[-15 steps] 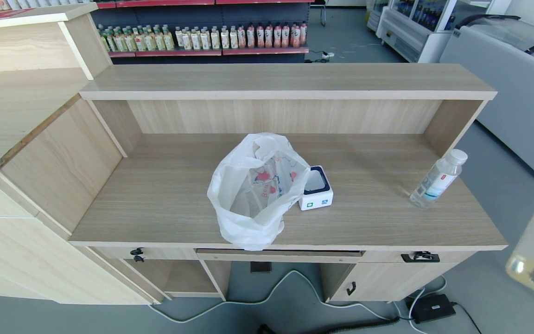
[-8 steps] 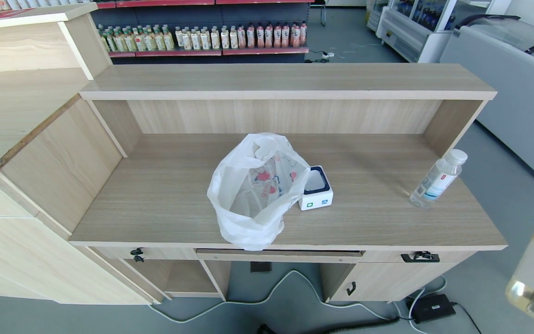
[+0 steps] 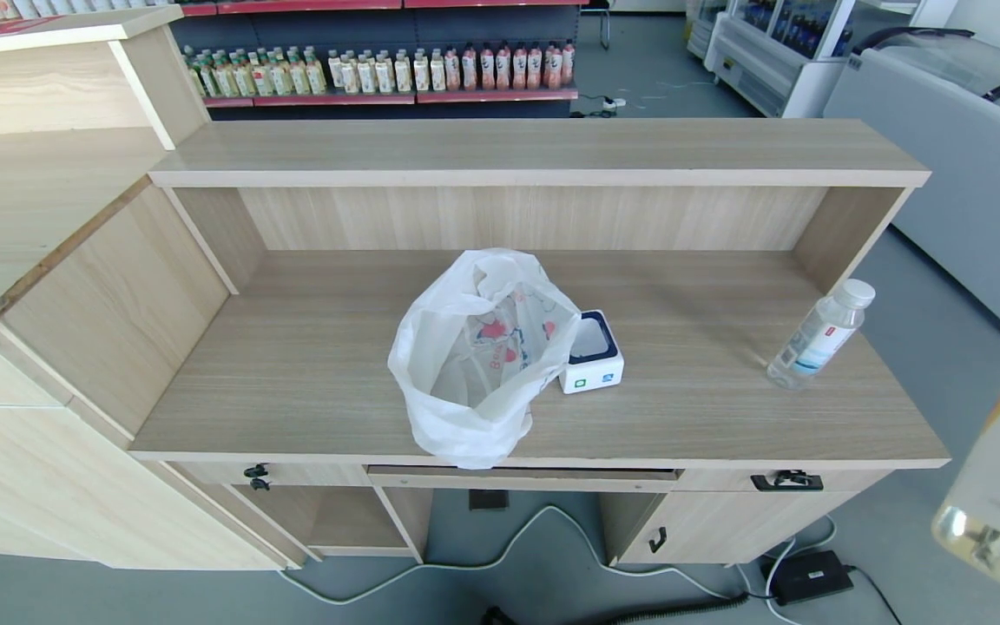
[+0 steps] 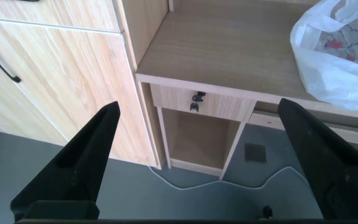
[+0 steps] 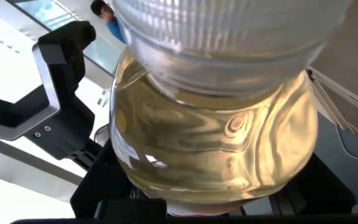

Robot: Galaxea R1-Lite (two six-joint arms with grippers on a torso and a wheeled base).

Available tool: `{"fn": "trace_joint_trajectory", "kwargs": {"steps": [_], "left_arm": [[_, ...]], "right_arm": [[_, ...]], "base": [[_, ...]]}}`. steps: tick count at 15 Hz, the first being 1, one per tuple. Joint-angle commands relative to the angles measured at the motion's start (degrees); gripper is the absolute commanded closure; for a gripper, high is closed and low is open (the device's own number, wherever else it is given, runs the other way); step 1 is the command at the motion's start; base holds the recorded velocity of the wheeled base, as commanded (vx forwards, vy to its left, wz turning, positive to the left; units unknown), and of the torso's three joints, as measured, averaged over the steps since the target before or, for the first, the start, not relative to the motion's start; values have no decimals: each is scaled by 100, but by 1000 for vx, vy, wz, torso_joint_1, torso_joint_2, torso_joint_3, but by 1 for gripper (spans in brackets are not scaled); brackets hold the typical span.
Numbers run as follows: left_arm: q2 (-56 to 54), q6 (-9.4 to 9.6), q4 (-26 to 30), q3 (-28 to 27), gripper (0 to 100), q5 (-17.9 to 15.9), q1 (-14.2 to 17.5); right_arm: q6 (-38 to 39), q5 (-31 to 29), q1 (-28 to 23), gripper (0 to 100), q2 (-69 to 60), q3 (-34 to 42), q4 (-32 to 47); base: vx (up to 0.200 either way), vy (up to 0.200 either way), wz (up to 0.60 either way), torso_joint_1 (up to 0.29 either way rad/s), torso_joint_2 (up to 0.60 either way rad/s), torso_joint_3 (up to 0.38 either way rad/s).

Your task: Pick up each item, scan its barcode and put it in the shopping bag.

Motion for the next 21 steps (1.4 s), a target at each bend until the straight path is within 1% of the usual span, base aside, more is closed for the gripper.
{"fn": "trace_joint_trajectory", "kwargs": {"steps": [1, 2, 3, 4, 5, 6, 7, 8, 9, 10, 11, 12, 13, 14, 15, 18, 20, 21], "left_arm": [[-2, -4, -1, 0, 0, 7, 0], [-2, -4, -1, 0, 0, 7, 0], [-2, -4, -1, 0, 0, -1, 0], [-2, -4, -1, 0, 0, -1, 0], [-2, -4, -1, 0, 0, 7, 0], [-2, -4, -1, 0, 0, 7, 0], [-2, -4, -1, 0, 0, 7, 0], [-2, -4, -1, 0, 0, -1, 0], [-2, -4, -1, 0, 0, -1, 0], [-2, -4, -1, 0, 0, -1, 0], [-2, -4, -1, 0, 0, -1, 0], [-2, -4, -1, 0, 0, -1, 0], [-2, -4, -1, 0, 0, -1, 0], [-2, -4, -1, 0, 0, 7, 0], [-2, -4, -1, 0, 0, -1, 0], [-2, -4, -1, 0, 0, -1, 0], [-2, -4, -1, 0, 0, -1, 0], [-2, -4, -1, 0, 0, -1, 0]], "right_arm": [[-279, -64, -399, 100, 234, -11, 0], [-850, -169, -645, 100, 498, 6, 0], [-1421, -451, -944, 100, 770, 24, 0], [-1887, -925, -1120, 100, 1016, 24, 0], [-2177, -1321, -1164, 100, 1139, 50, 9], [-3162, -2780, -1313, 100, 1438, 173, 228], [-3759, -3659, -1348, 100, 1561, 191, 606], [-4427, -4669, -1436, 100, 1623, 191, 1098], [-4928, -5276, -1630, 100, 1676, 200, 1397], [-5420, -5566, -1762, 100, 1746, 270, 1432], [-6387, -5847, -1929, 100, 1878, 332, 1450], [-7442, -5970, -2148, 100, 2001, 314, 1388], [-8154, -5961, -2342, 100, 2053, 270, 1221], [-8400, -5961, -2403, 100, 2080, 270, 1098], [-9138, -5961, -2640, 100, 2133, 296, 606], [-9244, -5689, -2684, 100, 2264, 235, 96], [-9235, -5645, -2684, 100, 2264, 208, 79], [-9244, -5583, -2676, 100, 2273, 182, 88]], "base": [[0, 0, 0, 0, 0, 0], [0, 0, 0, 0, 0, 0], [0, 0, 0, 0, 0, 0], [0, 0, 0, 0, 0, 0], [0, 0, 0, 0, 0, 0], [0, 0, 0, 0, 0, 0], [0, 0, 0, 0, 0, 0], [0, 0, 0, 0, 0, 0], [0, 0, 0, 0, 0, 0], [0, 0, 0, 0, 0, 0], [0, 0, 0, 0, 0, 0], [0, 0, 0, 0, 0, 0], [0, 0, 0, 0, 0, 0], [0, 0, 0, 0, 0, 0], [0, 0, 0, 0, 0, 0], [0, 0, 0, 0, 0, 0], [0, 0, 0, 0, 0, 0], [0, 0, 600, 2, -2, 2]]}}
